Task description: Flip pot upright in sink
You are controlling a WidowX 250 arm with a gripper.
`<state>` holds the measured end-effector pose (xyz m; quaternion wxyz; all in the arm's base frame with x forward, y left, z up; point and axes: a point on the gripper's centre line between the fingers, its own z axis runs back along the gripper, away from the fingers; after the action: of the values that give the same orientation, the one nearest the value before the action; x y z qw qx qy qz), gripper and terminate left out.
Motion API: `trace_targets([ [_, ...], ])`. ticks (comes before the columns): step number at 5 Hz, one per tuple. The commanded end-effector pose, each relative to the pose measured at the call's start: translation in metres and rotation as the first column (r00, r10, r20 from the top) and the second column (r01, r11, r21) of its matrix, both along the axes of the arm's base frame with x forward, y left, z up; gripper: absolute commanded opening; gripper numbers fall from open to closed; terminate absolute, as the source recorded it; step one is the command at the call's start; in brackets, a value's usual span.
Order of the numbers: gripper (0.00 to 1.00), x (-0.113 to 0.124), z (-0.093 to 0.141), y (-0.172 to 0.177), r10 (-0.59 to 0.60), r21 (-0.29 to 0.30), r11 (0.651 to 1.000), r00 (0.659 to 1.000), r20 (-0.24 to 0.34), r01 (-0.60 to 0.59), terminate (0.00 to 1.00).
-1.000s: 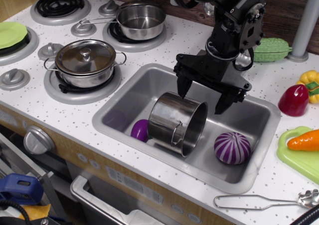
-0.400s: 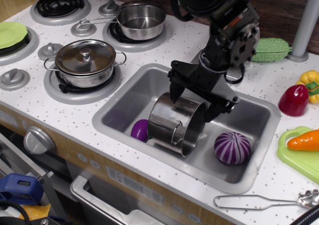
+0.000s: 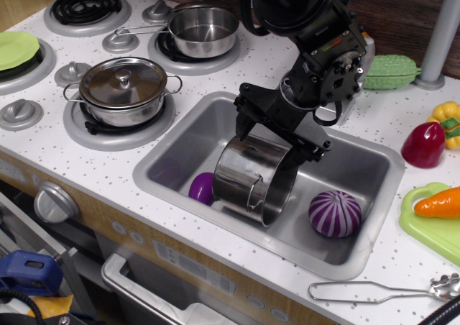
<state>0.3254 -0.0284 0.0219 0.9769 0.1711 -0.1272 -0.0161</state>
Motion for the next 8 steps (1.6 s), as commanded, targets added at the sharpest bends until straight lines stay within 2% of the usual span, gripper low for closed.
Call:
trace_targets([
  [1, 1.00, -0.002, -0.005, -0.008, -0.026, 0.089, 0.996, 0.998, 0.064, 0.020, 0.00],
  [2, 1.00, -0.006, -0.011, -0.011, -0.018, 0.127, 0.992, 0.997, 0.078, 0.008, 0.00],
  [3, 1.00, -0.009, -0.018, -0.007, -0.010, 0.119, 0.993, 0.995, 0.100, -0.001, 0.00],
  [5, 1.00, -0.002, -0.027, 0.020, -0.023, 0.068, 0.998, 0.996, 0.090, 0.017, 0.00],
  [6, 0.00, 0.002, -0.025, 0.026, -0.023, 0.057, 0.998, 0.997, 0.073, 0.019, 0.00],
  [7, 0.00, 0.003, -0.019, 0.024, -0.005, 0.033, 0.999, 0.999, 0.046, 0.004, 0.00],
  [8, 0.00, 0.005, -0.015, 0.023, 0.039, -0.048, 0.998, 0.999, 0.024, -0.037, 0.00],
])
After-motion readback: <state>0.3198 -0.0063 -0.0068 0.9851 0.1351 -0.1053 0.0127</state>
